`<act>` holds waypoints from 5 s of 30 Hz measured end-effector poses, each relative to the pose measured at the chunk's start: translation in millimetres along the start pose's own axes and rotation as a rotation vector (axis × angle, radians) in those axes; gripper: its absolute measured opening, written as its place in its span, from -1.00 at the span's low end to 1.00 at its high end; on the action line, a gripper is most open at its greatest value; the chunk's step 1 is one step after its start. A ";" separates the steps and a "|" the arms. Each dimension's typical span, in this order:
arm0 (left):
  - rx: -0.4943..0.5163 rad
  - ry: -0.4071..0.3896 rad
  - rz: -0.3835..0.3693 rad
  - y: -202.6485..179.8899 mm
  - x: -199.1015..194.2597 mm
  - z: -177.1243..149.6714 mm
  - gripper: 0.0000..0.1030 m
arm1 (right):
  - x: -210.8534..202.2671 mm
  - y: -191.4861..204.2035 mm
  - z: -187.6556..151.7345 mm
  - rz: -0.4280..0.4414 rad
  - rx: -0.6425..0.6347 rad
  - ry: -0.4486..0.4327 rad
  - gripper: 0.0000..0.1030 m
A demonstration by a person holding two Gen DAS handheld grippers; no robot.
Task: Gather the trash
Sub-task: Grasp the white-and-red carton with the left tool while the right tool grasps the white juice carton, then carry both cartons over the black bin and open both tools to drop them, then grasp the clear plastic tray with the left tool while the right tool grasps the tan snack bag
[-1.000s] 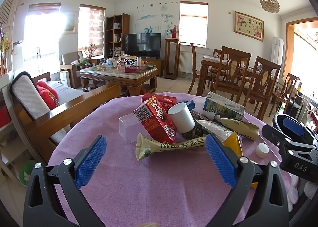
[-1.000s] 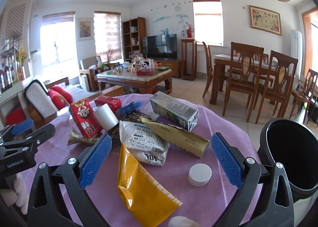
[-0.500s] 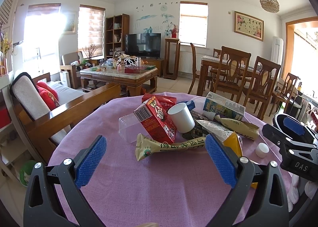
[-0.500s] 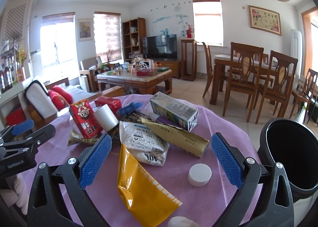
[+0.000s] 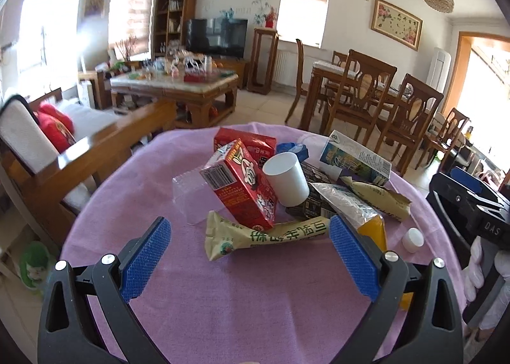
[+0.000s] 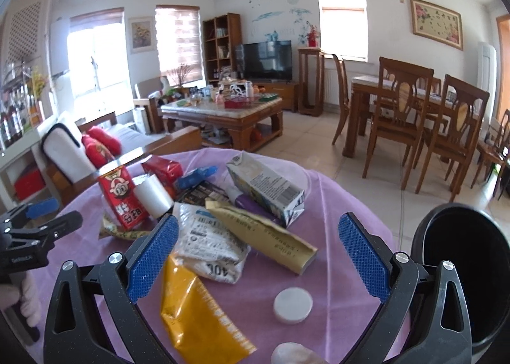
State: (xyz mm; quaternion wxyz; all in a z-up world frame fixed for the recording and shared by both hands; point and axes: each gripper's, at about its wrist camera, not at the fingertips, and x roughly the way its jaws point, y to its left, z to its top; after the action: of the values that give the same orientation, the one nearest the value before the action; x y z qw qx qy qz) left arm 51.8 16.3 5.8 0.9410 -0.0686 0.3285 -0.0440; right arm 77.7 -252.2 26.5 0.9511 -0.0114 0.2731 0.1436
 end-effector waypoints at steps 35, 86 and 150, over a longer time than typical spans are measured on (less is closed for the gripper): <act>-0.215 0.014 -0.104 28.9 48.8 23.2 -0.38 | 162.9 11.3 35.3 0.175 -0.250 0.290 -0.12; 0.315 0.132 -0.553 -384.3 123.1 -29.4 -0.37 | -129.1 -354.2 -169.3 -0.083 0.413 0.067 -0.18; 0.316 0.293 -0.116 59.6 134.5 40.1 -0.07 | 102.4 -11.0 -25.0 0.246 -0.315 0.372 -0.25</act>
State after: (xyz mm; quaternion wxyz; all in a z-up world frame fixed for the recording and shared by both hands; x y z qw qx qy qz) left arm 184.0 62.0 -54.9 0.8781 0.0679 0.4464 -0.1582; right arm 150.7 -237.9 -48.9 0.8465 -0.1522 0.4168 0.2941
